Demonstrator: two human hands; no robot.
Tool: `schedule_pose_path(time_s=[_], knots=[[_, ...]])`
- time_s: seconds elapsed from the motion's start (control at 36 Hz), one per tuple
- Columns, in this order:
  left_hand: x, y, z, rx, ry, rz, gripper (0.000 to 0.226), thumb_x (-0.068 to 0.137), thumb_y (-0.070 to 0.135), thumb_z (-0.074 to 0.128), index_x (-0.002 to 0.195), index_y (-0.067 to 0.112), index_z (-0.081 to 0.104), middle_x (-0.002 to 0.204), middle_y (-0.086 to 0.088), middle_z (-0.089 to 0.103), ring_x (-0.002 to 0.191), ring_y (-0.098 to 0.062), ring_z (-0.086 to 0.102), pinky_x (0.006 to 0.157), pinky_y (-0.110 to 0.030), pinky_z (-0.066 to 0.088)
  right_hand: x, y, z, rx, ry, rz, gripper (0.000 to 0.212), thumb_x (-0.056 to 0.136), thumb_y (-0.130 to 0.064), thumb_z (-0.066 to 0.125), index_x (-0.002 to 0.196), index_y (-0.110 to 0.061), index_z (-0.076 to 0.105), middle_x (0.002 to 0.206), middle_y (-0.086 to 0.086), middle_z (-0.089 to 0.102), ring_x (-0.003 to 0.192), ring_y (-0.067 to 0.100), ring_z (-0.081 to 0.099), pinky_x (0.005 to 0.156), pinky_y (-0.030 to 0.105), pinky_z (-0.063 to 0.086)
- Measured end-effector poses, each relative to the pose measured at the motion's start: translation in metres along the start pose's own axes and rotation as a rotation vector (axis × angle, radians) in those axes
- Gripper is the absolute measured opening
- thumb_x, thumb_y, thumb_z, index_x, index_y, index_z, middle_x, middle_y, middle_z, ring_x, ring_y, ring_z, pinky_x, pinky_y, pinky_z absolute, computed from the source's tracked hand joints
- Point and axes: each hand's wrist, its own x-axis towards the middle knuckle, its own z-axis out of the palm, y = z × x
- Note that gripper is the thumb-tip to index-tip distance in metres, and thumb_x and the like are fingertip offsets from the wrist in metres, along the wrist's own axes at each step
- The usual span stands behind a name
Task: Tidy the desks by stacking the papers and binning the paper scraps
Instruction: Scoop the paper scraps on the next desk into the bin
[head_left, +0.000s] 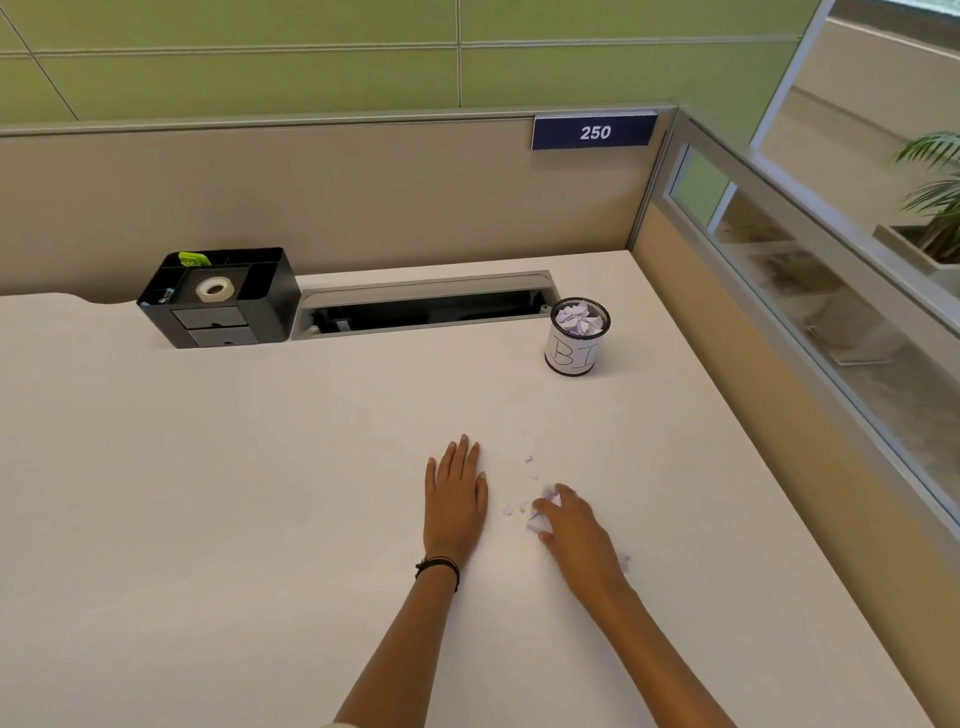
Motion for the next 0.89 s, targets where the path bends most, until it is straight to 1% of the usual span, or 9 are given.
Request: schedule_pose_path(time_s=[0.08,0.14,0.25,0.33,0.39,0.44,0.5,0.61,0.89], knots=[[0.0,0.0,0.0,-0.012,0.003,0.001,0.069,0.088,0.039,-0.003,0.147,0.019,0.025,0.156,0.002,0.018,0.144,-0.015,0.014,0.116,-0.034,-0.002,0.002,0.0,0.004,-0.003,0.049,-0.074,0.038,0.091,-0.025,0.041,0.125,-0.014,0.051,0.135,0.007,0.04,0.12,0.028,0.044,0.093,0.035,0.04],[0.0,0.0,0.0,-0.016,0.003,0.002,0.068,0.088,0.04,-0.003,0.147,0.019,0.025,0.156,0.002,0.018,0.144,-0.015,0.014,0.116,-0.033,-0.003,0.004,-0.001,0.0,0.065,0.094,-0.108,0.047,0.075,-0.033,0.036,0.113,-0.009,0.052,0.113,0.005,0.055,0.101,0.017,0.056,0.078,0.016,0.041],[0.0,0.0,0.001,-0.016,0.003,-0.002,0.066,0.089,0.039,0.0,0.147,0.019,0.027,0.155,0.002,0.02,0.144,-0.016,0.016,0.116,-0.034,-0.001,0.016,0.002,0.001,0.114,0.152,-0.062,0.024,0.065,-0.013,0.033,0.076,-0.004,0.053,0.077,-0.002,0.051,0.075,-0.007,0.058,0.058,0.0,0.038],[0.001,-0.001,0.002,-0.023,0.008,-0.007,0.063,0.091,0.037,0.005,0.145,0.018,0.03,0.154,0.001,0.024,0.143,-0.017,0.02,0.116,-0.034,0.0,0.022,0.008,0.0,0.196,0.056,-0.016,0.042,0.085,-0.043,0.044,0.089,-0.004,0.059,0.094,0.0,0.053,0.092,0.002,0.058,0.065,0.01,0.038],[0.001,-0.001,0.002,-0.017,0.01,-0.009,0.062,0.092,0.036,0.006,0.145,0.018,0.031,0.154,0.001,0.024,0.143,-0.017,0.02,0.115,-0.034,0.001,0.028,0.013,-0.007,0.159,0.022,0.034,0.017,0.085,-0.011,0.056,0.101,-0.01,0.06,0.106,0.0,0.05,0.101,0.021,0.052,0.069,0.02,0.037],[0.001,-0.001,0.003,-0.019,0.009,-0.008,0.062,0.091,0.037,0.005,0.146,0.019,0.029,0.155,0.002,0.023,0.143,-0.016,0.019,0.116,-0.034,0.0,0.033,0.018,-0.012,0.16,-0.02,-0.029,0.032,0.064,-0.008,0.072,0.096,-0.01,0.064,0.104,-0.004,0.049,0.101,0.016,0.053,0.065,0.01,0.038],[0.001,-0.001,0.003,-0.022,0.01,-0.008,0.063,0.091,0.038,0.004,0.146,0.02,0.028,0.155,0.003,0.022,0.143,-0.015,0.017,0.116,-0.033,-0.001,0.04,0.022,-0.014,0.162,0.026,-0.081,0.024,0.065,-0.002,0.074,0.088,-0.01,0.069,0.098,-0.001,0.053,0.095,0.014,0.057,0.065,0.001,0.033],[0.001,-0.001,0.003,-0.025,0.016,-0.007,0.062,0.091,0.037,0.005,0.146,0.02,0.029,0.155,0.004,0.022,0.143,-0.015,0.018,0.116,-0.031,-0.004,0.056,0.02,-0.028,0.155,0.17,-0.098,0.011,0.087,-0.009,0.06,0.089,-0.005,0.07,0.096,0.009,0.06,0.083,0.012,0.056,0.064,0.01,0.038],[0.0,0.0,0.003,-0.038,0.032,-0.011,0.057,0.094,0.034,0.011,0.145,0.02,0.032,0.154,0.005,0.024,0.142,-0.014,0.021,0.115,-0.031,-0.003,0.102,0.022,-0.079,0.451,0.328,-0.059,0.018,0.076,-0.008,0.075,0.092,-0.002,0.071,0.09,0.005,0.066,0.069,-0.002,0.053,0.063,0.0,0.038]])
